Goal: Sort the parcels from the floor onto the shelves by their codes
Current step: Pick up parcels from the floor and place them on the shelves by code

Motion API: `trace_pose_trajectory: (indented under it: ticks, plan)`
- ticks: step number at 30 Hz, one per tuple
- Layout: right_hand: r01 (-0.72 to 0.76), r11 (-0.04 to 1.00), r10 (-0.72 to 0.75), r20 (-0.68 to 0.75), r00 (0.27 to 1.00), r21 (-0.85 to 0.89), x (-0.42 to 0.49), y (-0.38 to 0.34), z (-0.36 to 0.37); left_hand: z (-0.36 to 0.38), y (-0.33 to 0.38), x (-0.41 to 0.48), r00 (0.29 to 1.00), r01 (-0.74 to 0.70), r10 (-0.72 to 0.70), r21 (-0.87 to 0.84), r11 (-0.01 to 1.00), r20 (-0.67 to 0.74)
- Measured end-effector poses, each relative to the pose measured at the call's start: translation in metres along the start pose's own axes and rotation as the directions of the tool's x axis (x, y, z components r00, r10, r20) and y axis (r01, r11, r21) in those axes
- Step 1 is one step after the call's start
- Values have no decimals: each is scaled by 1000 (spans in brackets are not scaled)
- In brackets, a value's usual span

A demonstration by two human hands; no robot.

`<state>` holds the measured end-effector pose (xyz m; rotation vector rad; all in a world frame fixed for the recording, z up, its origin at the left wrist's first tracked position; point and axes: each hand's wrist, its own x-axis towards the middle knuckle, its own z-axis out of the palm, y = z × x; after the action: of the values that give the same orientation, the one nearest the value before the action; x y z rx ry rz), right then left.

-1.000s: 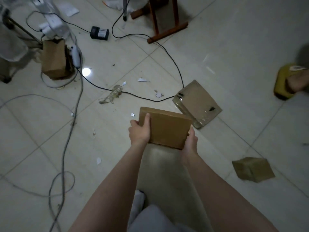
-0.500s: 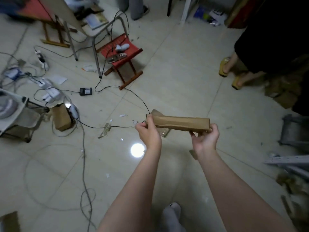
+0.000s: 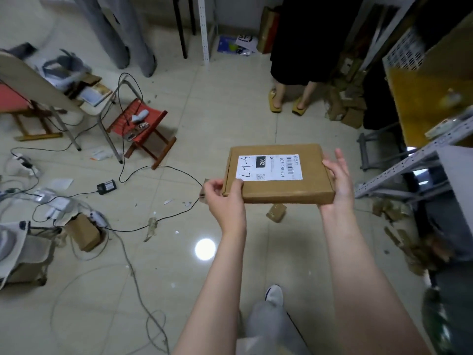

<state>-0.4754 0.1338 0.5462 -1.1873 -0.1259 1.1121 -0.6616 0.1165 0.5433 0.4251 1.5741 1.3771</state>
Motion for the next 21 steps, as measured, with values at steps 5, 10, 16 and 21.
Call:
trace_pose_trajectory:
  ticks: [5, 10, 16, 21]
  plan:
    - [62, 993, -66, -32, 997, -100, -29, -43, -15, 13, 21, -12, 977, -8, 12, -20, 1000, 214]
    - [71, 986, -88, -108, 990, -148, -68, -59, -48, 20, 27, -26, 914, 26, -34, 25, 999, 405]
    - [183, 976, -202, -176, 963, -118, -94, -79, -65, 40, 33, -45, 887, -47, -67, 234, 971, 457]
    - [269, 947, -300, -183, 936, -175, -109, -125, -72, 72, 40, -76, 874, -168, 21, 262, 950, 485]
